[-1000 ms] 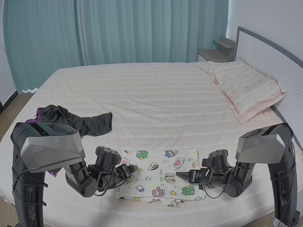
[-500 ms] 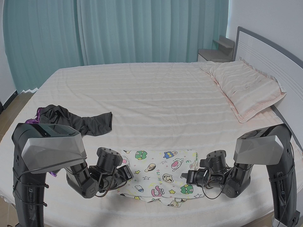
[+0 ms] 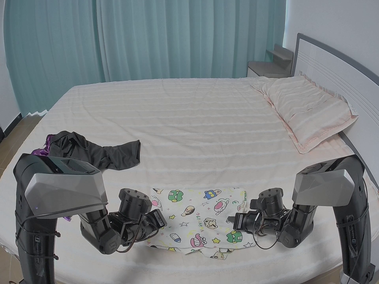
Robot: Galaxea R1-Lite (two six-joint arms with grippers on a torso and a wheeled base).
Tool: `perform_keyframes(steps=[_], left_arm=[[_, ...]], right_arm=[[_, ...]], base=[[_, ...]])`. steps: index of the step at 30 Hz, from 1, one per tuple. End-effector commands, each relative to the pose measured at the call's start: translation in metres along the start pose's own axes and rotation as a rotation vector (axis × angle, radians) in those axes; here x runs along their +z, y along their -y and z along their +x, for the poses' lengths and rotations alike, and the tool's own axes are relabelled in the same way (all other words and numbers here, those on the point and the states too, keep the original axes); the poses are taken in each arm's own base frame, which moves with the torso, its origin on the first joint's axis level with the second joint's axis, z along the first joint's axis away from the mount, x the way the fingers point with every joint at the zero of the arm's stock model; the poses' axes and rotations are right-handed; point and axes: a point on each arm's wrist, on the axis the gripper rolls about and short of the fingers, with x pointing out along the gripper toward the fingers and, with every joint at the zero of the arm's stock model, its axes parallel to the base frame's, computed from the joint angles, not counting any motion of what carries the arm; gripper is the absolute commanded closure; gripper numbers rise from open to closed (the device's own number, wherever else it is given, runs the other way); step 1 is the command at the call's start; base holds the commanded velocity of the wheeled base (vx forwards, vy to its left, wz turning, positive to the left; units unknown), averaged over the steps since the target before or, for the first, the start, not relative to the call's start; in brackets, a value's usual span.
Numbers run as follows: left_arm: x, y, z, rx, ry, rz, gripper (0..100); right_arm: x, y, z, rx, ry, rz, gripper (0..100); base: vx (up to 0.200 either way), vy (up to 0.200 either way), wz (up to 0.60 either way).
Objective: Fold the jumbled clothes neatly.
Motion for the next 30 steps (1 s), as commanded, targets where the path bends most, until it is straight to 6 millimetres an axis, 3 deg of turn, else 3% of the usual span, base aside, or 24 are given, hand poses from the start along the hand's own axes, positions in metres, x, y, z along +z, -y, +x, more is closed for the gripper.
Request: perform_keyframes(steps=[1,8,26,30], left_arm=[[-0.0026,-0.0002,-0.0046,0.0,-0.006,0.0,100],[-0.0023,0.0001,-0.0049,-0.001,-0.005,-0.004,100],[0.0053,0.0012,-0.0052,-0.009,0.019,-0.04,100],[0.0062,-0.0002,-0.0076,-0.006,0.02,-0.044,100]], right_arm=[[-0.0003,0.0,0.0002,0.008,0.012,-0.002,100],[-0.0015,0.001,0.0013,0.01,0.019,-0.003,100],[-0.0007,0.0012,0.0021,0.017,0.031,-0.004,100],[-0.0015,0.0018,0.0025,0.016,0.028,-0.004,100]], base=[[0.0,0.0,0.0],[-0.171,0.0,0.0],[0.0,0.0,0.0],[0.0,0.2,0.0]])
